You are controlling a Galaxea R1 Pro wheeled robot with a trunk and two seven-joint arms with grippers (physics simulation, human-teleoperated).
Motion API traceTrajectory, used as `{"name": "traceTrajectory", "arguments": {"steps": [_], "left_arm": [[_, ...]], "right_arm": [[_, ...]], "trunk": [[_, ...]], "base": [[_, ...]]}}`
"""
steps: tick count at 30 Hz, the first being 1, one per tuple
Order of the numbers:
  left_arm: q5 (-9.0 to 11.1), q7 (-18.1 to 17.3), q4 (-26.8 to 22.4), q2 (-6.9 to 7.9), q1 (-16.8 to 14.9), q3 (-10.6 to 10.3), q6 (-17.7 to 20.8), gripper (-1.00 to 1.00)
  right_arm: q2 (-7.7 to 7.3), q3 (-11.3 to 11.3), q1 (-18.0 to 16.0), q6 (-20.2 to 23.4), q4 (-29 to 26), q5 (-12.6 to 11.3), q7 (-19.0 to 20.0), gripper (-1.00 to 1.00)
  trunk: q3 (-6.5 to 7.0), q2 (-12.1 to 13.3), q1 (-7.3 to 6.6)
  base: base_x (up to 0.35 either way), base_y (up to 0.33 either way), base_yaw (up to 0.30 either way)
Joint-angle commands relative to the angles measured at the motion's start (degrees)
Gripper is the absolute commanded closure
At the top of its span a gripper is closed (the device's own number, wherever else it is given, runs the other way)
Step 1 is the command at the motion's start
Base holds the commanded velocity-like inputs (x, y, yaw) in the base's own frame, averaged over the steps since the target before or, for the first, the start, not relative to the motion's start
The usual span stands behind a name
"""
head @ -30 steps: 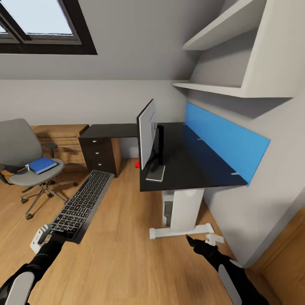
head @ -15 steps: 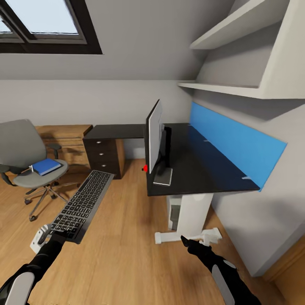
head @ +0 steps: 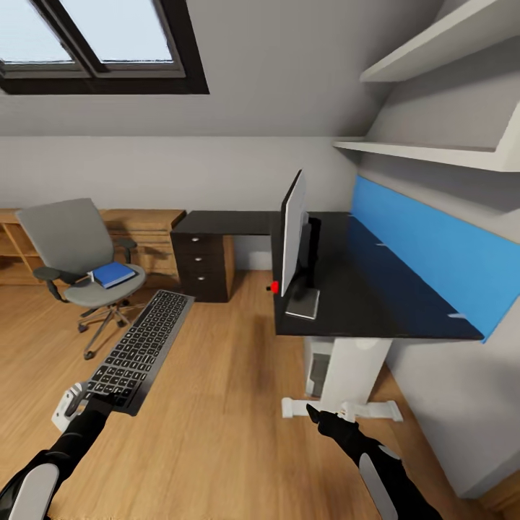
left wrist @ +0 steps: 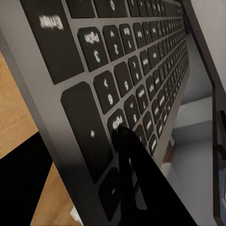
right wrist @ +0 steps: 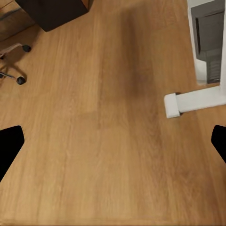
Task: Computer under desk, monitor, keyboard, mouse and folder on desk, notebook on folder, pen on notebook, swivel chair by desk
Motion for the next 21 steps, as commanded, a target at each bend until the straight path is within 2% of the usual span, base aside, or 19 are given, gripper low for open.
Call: {"name": "traceTrajectory", "arguments": {"steps": [1, 7, 13, 21], "left_arm": [[0.6, 0.4, -0.1, 0.00, 0.0, 0.0, 0.3, 1.00], [0.6, 0.4, -0.1, 0.00, 0.0, -0.1, 0.3, 1.00], [0.5, 0.4, -0.1, 0.00, 0.0, -0.6, 0.3, 1.00], [0.3, -0.2, -1.0, 0.20, 0.0, -0.7, 0.3, 1.00]], "right_arm": [[0.04, -0.2, 0.0, 0.4, -0.1, -0.5, 0.2, -1.00], [0.01, -0.2, 0.0, 0.4, -0.1, -0.6, 0.3, -1.00], [0.01, -0.2, 0.0, 0.4, -0.1, -0.6, 0.4, -1.00], [0.01, -0.2, 0.0, -0.3, 0.0, -0.5, 0.4, -1.00]], "trunk": [[-0.06, 0.0, 0.00], [-0.06, 0.0, 0.00], [-0.06, 0.0, 0.00], [0.18, 0.0, 0.00]], "base": [[0.000, 0.000, 0.089], [0.000, 0.025, 0.031], [-0.013, 0.173, 0.005], [-0.178, 0.200, 0.000]]}}
